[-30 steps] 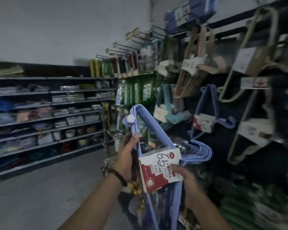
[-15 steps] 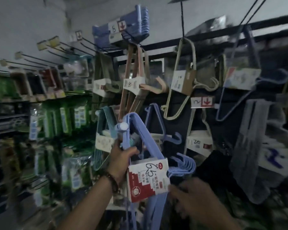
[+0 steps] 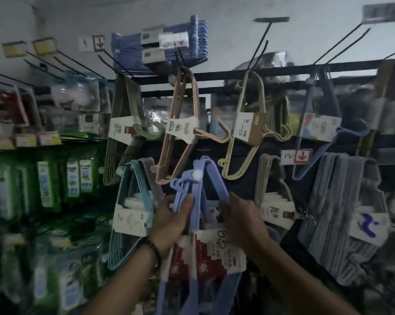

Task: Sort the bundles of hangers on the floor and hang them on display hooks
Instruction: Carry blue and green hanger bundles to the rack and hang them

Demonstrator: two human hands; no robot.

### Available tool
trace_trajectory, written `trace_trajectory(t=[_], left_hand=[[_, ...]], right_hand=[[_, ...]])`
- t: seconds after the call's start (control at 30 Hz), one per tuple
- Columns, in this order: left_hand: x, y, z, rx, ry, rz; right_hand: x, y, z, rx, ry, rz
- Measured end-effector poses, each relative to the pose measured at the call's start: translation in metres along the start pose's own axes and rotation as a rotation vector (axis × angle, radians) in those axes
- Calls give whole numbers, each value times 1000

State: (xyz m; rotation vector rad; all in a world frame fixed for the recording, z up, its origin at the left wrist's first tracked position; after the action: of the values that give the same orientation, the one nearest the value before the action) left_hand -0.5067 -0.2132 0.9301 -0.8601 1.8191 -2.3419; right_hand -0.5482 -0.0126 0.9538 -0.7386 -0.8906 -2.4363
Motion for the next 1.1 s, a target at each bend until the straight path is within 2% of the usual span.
trace_trajectory(t=[0.1, 0.2, 0.33, 0.53, 0.77, 0.87, 0.97, 1.03, 1.1], left_hand=[[12, 4, 24, 148, -63, -70], [24, 4, 44, 313, -93, -169], [37, 0, 74, 572, -159, -274], [40, -9, 75, 758, -25, -331], [47, -13, 62, 710, -21, -326], [54, -9, 60, 685, -28, -320], [62, -4, 58, 693, -26, -292], [65, 1, 55, 683, -2, -276], [65, 3, 50, 656, 20, -278]], right_hand=[[13, -11, 5, -98, -48, -11], [28, -8, -3, -332, -35, 29], [41, -2, -5, -324, -75, 23], [65, -11, -29, -440, -70, 2], [112, -28, -63, -352, -69, -106], [133, -43, -77, -188, -41, -218], [149, -50, -94, -124, 10, -238], [158, -60, -106, -180, 62, -236], [157, -56, -104, -289, 96, -159]])
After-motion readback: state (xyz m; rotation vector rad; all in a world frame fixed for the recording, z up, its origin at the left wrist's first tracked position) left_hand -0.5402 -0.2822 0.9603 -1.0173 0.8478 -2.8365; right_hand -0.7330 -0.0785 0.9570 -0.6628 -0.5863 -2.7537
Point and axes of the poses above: each hand's wrist, its own x-axis towards the middle knuckle, its own z-axis out of the back of the hand, y = z × x, the point moved 7 cm from there along x, towards the middle knuckle, and after that the axes turned 2 degrees about z, right-handed, at the moved point
